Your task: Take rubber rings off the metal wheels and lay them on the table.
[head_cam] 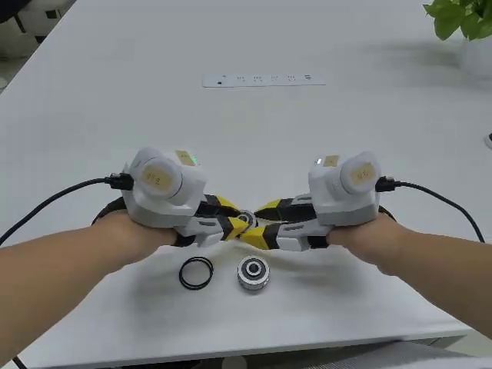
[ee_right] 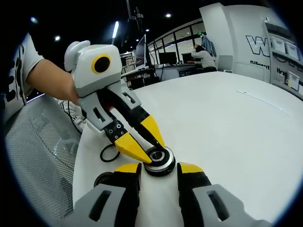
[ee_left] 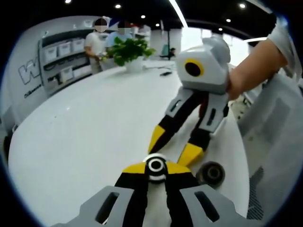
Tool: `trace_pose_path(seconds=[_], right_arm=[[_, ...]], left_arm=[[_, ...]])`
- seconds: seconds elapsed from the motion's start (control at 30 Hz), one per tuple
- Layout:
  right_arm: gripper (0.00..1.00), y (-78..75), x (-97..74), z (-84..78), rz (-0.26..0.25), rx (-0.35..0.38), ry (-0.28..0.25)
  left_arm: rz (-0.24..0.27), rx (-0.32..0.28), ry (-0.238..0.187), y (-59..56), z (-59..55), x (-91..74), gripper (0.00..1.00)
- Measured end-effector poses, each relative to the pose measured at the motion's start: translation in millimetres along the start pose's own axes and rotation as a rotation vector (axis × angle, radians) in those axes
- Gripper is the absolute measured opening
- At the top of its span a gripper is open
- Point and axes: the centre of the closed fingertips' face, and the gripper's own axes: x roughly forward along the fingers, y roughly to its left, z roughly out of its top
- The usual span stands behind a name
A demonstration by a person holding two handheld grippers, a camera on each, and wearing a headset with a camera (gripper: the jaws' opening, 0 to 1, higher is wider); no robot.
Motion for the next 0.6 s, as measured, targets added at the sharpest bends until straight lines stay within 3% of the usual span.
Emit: trace_pose_path(seconds=[0.6], right_arm=[[0.18,-0.9,-5.4,-6.4,-0.006,0.009,0.019]], left_arm=[[0.015,-0.018,-0.013,3.5,-0.7,1.0,0.13]])
